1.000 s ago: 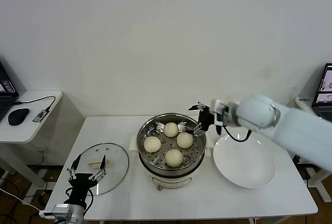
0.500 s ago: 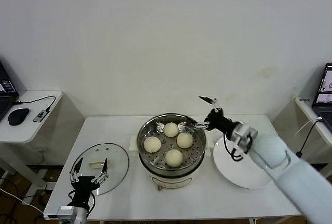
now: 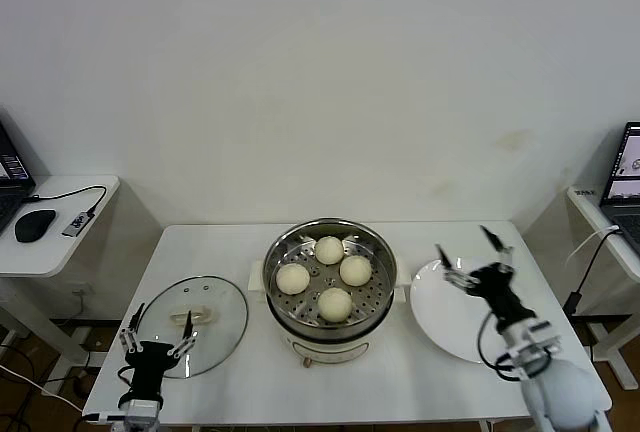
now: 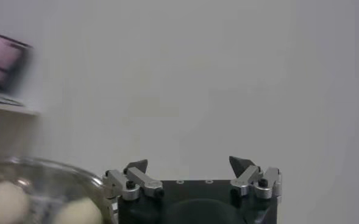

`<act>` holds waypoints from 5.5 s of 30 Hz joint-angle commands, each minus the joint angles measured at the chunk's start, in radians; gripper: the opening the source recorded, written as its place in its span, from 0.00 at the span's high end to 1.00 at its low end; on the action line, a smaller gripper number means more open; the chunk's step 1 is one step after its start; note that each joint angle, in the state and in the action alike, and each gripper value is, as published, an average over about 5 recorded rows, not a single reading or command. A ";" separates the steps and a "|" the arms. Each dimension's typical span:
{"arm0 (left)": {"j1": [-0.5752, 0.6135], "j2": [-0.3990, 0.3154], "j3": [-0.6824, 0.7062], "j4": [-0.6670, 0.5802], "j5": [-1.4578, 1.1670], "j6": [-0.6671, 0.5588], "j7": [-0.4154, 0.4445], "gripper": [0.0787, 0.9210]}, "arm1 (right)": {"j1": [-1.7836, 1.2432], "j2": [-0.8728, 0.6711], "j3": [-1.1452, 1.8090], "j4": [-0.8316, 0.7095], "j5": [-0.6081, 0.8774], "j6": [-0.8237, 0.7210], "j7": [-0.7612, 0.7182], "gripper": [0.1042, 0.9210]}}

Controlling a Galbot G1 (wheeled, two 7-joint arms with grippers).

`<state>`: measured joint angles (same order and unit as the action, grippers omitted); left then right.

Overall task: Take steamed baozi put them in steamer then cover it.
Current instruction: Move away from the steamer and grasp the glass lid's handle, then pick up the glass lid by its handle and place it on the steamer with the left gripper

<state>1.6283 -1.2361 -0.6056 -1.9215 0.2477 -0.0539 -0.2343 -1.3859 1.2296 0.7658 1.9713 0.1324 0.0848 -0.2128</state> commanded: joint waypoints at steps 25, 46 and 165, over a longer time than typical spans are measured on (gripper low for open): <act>-0.291 0.070 0.037 0.402 1.117 0.028 0.011 0.12 | -0.162 0.181 0.322 0.032 -0.009 -0.023 0.183 0.12; -0.277 0.072 0.055 0.391 1.095 0.031 0.035 0.12 | -0.150 0.195 0.308 0.018 -0.028 -0.020 0.181 0.12; -0.667 -0.126 0.696 -0.014 1.185 0.651 0.501 0.92 | -0.091 0.267 0.103 -0.105 -0.362 0.066 0.202 0.12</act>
<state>1.0543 -1.2080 -0.0188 -1.9906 1.2848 0.5621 0.1708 -1.4830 1.4904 0.8757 1.8783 -0.1938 0.1479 -0.0148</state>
